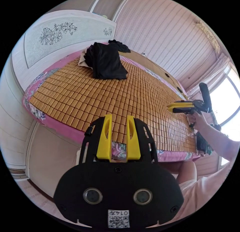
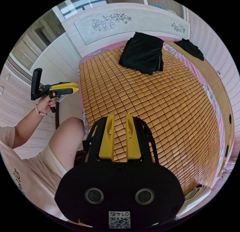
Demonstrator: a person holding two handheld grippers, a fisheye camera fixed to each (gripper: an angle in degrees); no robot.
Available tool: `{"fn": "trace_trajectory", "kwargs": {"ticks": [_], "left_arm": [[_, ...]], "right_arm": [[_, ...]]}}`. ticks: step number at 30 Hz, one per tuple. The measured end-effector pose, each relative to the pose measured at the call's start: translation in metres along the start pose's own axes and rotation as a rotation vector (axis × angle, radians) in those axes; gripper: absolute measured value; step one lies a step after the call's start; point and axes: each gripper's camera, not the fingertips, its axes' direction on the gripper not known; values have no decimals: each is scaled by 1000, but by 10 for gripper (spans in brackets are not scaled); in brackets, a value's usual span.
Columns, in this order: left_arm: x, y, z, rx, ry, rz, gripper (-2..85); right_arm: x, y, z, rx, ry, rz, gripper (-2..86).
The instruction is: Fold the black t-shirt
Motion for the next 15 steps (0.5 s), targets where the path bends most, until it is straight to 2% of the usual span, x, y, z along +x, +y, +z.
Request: {"fn": "trace_trajectory", "kwargs": {"ticks": [4, 9, 13, 15], "left_arm": [[-34, -44, 12, 13, -22, 21, 87], [-72, -128, 50, -37, -112, 115, 85], [-96, -175, 71, -52, -107, 111, 87], [-107, -198, 83, -57, -75, 113, 97]], "right_arm": [[-22, -64, 31, 38, 55, -108, 85], [-32, -141, 123, -32, 151, -175, 104], [-24, -176, 194, -108, 195, -175, 113], [-9, -190, 226, -100, 190, -103, 113]]}}
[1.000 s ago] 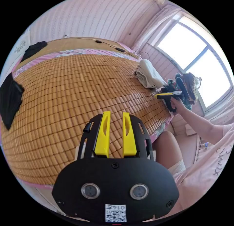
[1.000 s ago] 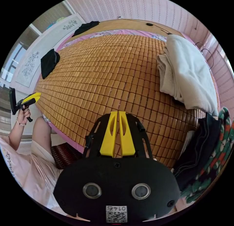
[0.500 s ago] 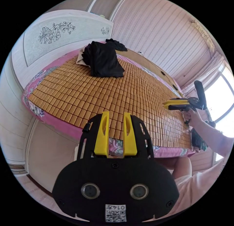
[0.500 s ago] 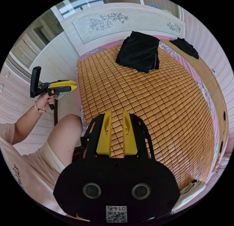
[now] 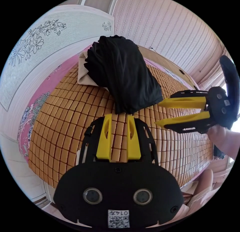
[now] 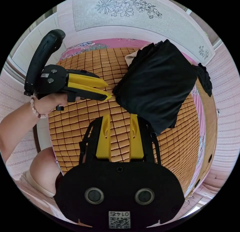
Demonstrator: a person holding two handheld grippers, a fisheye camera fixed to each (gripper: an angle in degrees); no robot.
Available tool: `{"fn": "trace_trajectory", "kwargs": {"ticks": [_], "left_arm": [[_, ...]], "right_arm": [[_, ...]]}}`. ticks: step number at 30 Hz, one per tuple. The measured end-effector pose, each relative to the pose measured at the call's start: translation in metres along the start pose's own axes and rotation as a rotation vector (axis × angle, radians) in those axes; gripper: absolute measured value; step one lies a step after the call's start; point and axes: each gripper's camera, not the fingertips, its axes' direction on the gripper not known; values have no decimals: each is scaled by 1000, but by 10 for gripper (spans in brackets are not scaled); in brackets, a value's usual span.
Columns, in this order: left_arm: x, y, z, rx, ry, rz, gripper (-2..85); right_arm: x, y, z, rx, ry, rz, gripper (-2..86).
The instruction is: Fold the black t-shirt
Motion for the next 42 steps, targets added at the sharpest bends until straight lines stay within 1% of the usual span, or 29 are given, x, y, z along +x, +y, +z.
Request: {"fn": "trace_trajectory", "kwargs": {"ticks": [2, 4, 5, 6, 7, 9, 10, 12, 14, 15, 19, 22, 25, 27, 28, 30, 31, 33, 36, 40, 42], "left_arm": [[-6, -14, 10, -25, 32, 4, 98], [-9, -25, 17, -55, 13, 4, 73], [-11, -30, 19, -68, 9, -4, 34], [-13, -33, 18, -75, 43, -10, 10], [-14, -34, 16, -69, 58, -17, 5], [-11, -30, -4, -11, 86, -11, -5], [-10, -28, -11, 9, 98, -5, -6], [-4, -22, -47, 101, 184, 28, -8], [7, -19, -76, 173, 232, 75, -9], [18, -19, -95, 195, 188, 100, -9], [52, -19, -145, 241, 155, 185, -10], [75, -11, -189, 282, 210, 216, -10], [95, 7, -238, 309, 262, 224, -10], [112, 41, -269, 302, 309, 236, -10], [116, 52, -274, 286, 330, 231, -10], [131, 105, -274, 194, 401, 181, -10], [135, 119, -270, 165, 411, 164, -10], [148, 170, -248, 50, 425, 89, -10], [156, 212, -232, -45, 484, -30, -10], [167, 228, -240, -58, 459, -75, -10], [174, 227, -249, -52, 434, -73, -10]], "right_arm": [[13, -7, 21, 3, -23, 74, 107], [29, -12, 42, -33, -39, 124, 81], [39, -13, 53, -65, -38, 142, 50], [48, -10, 56, -93, -28, 124, 11], [53, -5, 52, -75, -37, 111, 7], [79, 27, 18, 50, -106, 109, -3], [85, 35, 9, 74, -125, 107, -4], [112, 75, -37, 175, -169, 123, -4], [131, 109, -75, 232, -118, 180, -4], [145, 134, -100, 281, -114, 222, -3], [172, 210, -160, 336, -120, 339, -3], [179, 274, -210, 376, -111, 391, -3], [183, 357, -250, 396, -115, 494, -1], [177, 436, -253, 349, -122, 595, 1], [173, 456, -248, 322, -119, 619, 2], [156, 529, -202, 153, -140, 739, 6], [150, 544, -189, 109, -170, 766, 8], [123, 588, -154, -7, -259, 822, 17], [88, 604, -151, -8, -273, 822, 44], [66, 579, -151, -26, -264, 746, 73], [58, 547, -151, -34, -233, 662, 96]]}}
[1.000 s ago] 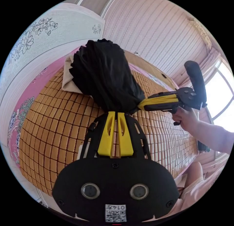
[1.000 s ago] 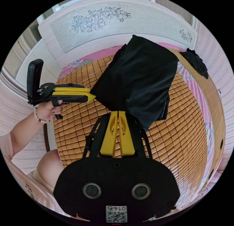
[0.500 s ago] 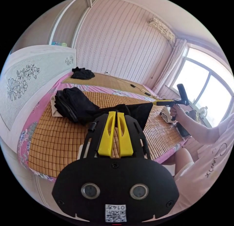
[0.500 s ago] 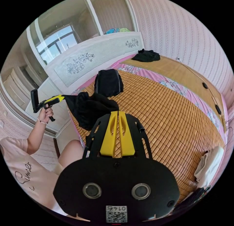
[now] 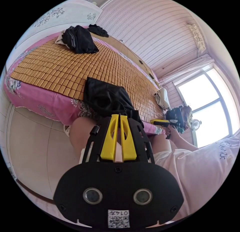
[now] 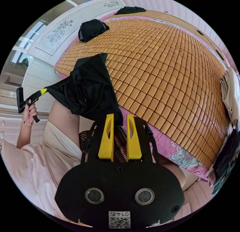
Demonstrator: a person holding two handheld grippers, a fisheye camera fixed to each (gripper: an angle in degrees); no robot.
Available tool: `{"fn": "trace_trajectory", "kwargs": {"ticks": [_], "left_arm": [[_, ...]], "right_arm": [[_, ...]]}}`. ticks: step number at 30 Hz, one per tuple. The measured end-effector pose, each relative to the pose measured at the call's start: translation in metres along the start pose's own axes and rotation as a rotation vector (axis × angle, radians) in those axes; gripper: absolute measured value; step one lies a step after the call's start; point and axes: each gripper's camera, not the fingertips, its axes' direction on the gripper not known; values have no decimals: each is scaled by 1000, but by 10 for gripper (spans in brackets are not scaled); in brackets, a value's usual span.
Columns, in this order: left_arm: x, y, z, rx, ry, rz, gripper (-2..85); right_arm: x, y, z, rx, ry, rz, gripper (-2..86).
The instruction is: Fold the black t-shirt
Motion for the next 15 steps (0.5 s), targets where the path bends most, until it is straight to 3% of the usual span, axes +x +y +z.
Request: {"fn": "trace_trajectory", "kwargs": {"ticks": [5, 7, 9, 13, 15], "left_arm": [[19, -8, -12, 6, -47, 2, -10], [25, -11, -16, 13, -55, -1, -10], [32, -15, -21, 18, -65, -13, -10], [39, -20, -31, 45, -72, -32, -10], [43, -23, -36, 61, -62, -45, -10]], "right_arm": [[-42, -64, 8, -7, 72, -65, 135], [-50, -89, 18, -66, 59, -69, 120], [-58, -102, 0, -47, 172, -46, 39], [-53, -95, -57, 23, 60, -60, 26], [-48, -87, -85, 41, 5, -34, 61]]}}
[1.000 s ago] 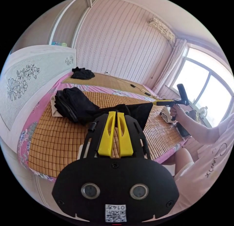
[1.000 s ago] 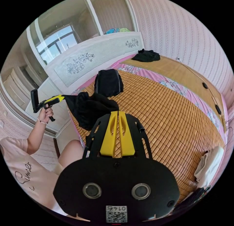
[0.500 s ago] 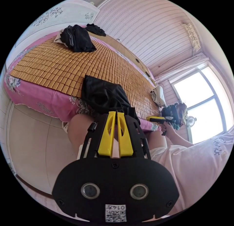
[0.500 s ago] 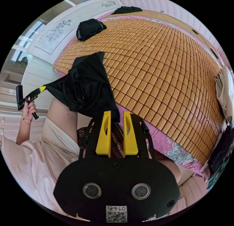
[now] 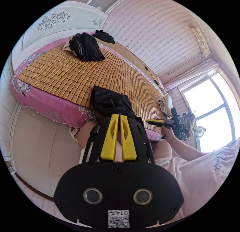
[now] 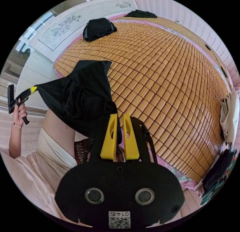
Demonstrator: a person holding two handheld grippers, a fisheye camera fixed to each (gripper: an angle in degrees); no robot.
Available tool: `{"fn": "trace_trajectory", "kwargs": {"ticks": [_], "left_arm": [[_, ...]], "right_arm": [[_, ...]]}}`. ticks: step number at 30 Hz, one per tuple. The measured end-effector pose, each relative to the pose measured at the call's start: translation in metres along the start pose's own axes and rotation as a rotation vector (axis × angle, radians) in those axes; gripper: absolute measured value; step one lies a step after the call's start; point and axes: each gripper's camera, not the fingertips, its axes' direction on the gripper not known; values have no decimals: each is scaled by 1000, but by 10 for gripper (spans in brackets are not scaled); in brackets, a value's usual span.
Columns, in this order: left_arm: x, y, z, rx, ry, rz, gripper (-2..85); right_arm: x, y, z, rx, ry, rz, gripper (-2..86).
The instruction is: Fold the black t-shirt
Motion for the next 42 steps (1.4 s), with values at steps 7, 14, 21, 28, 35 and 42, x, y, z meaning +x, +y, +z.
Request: {"fn": "trace_trajectory", "kwargs": {"ticks": [7, 14, 21, 28, 35, 42], "left_arm": [[19, -1, -5, -7, 11, -6, -10], [47, 7, -24, 1, 5, 10, -10], [67, 25, -65, 71, 53, 3, -10], [136, 15, -136, 285, 121, 149, -10], [230, -3, -242, 565, 217, 352, -10], [326, 19, -347, 793, 245, 560, -10]], "right_arm": [[-56, -2, -3, -141, -73, -77, 85], [-64, -1, -109, 50, -130, 75, 9], [-54, 34, -278, 368, -223, 238, 3], [-98, 57, -468, 671, -111, 227, 2], [-192, 101, -665, 956, 5, 71, 3], [-311, 201, -859, 1309, 148, -114, 3]]}}
